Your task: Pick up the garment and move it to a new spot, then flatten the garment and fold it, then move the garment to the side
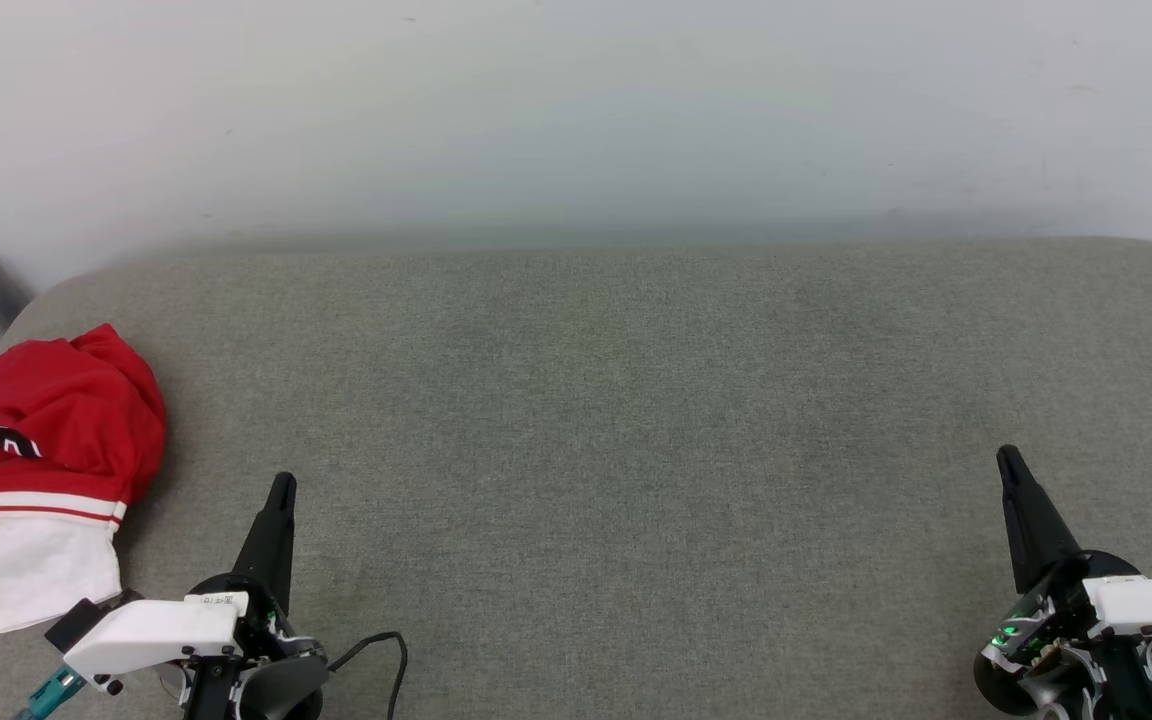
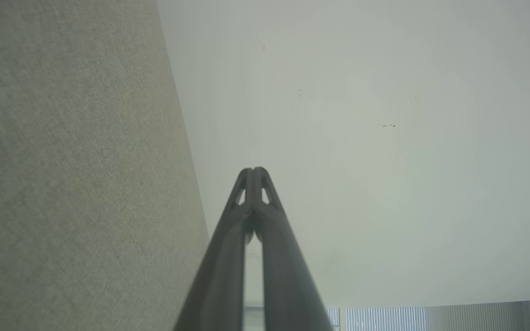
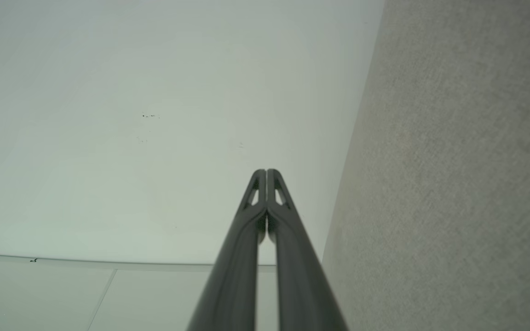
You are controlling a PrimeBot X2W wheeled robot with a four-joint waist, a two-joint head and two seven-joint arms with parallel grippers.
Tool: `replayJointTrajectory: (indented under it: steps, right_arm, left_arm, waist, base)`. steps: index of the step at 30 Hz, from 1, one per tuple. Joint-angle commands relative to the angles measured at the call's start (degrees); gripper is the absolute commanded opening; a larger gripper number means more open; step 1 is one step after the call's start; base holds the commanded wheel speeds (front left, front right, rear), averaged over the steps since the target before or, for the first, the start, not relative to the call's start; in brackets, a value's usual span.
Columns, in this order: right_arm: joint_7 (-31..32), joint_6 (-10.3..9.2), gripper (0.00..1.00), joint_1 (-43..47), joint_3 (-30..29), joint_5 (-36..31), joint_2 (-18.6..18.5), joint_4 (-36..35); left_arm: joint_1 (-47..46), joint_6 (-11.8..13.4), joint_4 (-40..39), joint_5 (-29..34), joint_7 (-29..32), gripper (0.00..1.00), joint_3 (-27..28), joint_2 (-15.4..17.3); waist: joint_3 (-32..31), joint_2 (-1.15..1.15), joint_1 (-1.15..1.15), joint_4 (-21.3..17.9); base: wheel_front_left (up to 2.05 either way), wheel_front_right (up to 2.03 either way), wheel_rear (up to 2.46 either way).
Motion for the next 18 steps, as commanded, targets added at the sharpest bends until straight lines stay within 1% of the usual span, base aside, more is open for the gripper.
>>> replayJointTrajectory:
  steps: [1, 18]
  right_arm:
    - [0.1, -0.04, 0.00, -0.7, 0.0, -0.3, 0.2, 0.1]
    - [0.0, -0.04, 0.00, -0.7, 0.0, -0.3, 0.2, 0.1]
  left_arm:
    - [-0.5, -0.1, 0.0, 0.1, 0.1, 0.00, 0.2, -0.1]
    - [-0.5, -0.1, 0.0, 0.1, 0.1, 0.00, 0.2, -0.1]
  waist:
    - [0.0, 0.00, 0.00, 0.0]
    - [0.0, 0.00, 0.00, 0.0]
  base:
    - [0.00, 0.00, 0.00]
    - [0.00, 0.00, 0.00]
